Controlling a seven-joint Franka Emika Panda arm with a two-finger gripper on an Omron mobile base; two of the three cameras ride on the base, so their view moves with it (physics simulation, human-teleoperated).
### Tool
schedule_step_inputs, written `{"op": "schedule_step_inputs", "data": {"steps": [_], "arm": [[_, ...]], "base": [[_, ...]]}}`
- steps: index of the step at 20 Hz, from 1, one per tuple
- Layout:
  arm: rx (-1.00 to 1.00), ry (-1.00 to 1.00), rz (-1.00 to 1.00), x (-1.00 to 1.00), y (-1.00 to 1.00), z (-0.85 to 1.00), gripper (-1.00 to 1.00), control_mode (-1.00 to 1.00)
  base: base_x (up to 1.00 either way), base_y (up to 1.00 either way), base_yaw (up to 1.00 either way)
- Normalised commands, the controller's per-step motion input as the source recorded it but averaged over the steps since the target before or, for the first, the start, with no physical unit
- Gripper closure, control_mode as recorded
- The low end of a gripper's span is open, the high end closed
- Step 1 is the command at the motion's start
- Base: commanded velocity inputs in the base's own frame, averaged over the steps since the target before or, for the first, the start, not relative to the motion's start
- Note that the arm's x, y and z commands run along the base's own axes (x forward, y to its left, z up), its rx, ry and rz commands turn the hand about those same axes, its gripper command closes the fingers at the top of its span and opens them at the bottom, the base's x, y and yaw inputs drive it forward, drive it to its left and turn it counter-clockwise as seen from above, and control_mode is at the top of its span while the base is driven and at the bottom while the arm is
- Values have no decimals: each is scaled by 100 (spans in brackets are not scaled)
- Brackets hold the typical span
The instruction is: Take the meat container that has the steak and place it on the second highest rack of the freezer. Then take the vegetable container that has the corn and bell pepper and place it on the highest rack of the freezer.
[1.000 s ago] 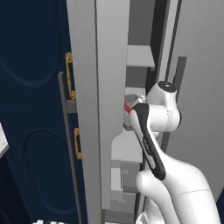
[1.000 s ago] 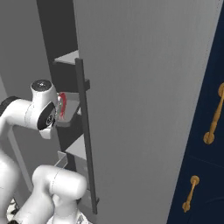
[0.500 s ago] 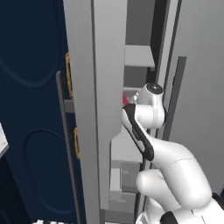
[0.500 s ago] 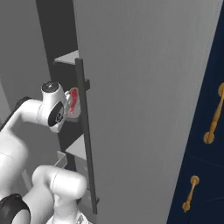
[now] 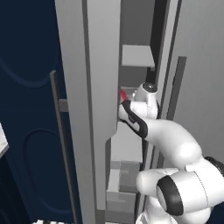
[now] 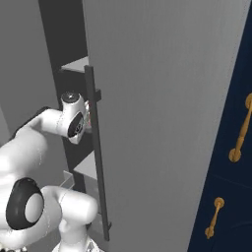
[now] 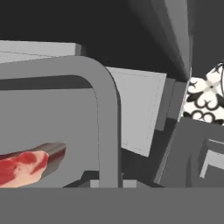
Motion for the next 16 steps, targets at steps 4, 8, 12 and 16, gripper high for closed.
{"op": "schedule_step_inputs", "data": {"steps": [4, 8, 12, 16], "arm": [[0, 3, -5, 100, 0, -14, 100, -100], [-1, 8, -1, 100, 4, -37, 100, -100], [-2, 10, -7, 100, 16, -5, 100, -100], [0, 3, -8, 100, 0, -4, 100, -100]], "base": [[0, 0, 0], [0, 0, 0], [0, 0, 0], [0, 0, 0]]}}
